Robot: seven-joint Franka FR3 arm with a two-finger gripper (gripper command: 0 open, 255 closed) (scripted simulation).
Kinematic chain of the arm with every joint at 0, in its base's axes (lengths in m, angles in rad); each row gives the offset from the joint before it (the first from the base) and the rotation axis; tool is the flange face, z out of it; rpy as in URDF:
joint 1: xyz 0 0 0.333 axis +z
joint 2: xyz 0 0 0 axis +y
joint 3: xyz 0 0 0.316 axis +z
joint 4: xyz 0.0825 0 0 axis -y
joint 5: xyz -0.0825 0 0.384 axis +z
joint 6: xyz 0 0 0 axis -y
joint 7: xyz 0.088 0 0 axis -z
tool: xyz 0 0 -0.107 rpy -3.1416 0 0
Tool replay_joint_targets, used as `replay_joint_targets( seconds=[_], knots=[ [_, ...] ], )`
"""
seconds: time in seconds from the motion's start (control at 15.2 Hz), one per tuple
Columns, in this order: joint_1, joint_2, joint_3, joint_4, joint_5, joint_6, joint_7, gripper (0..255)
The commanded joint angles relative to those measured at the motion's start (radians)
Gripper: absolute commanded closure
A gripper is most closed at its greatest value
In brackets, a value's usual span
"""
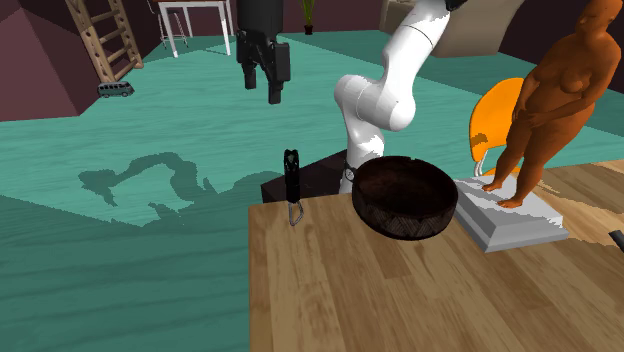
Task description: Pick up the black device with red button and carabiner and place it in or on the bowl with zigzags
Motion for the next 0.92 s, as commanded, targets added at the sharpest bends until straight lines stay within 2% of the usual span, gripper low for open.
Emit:
replay_joint_targets(
  seconds=[0.0,0.46,0.86],
  knots=[
    [0.0,0.0,0.0,0.0,0.0,0.0,0.0,0],
    [0.031,0.143,0.154,0.105,0.081,0.003,0.203,0],
    [0.043,0.308,0.279,0.243,0.115,0.006,0.378,0]
  ],
)
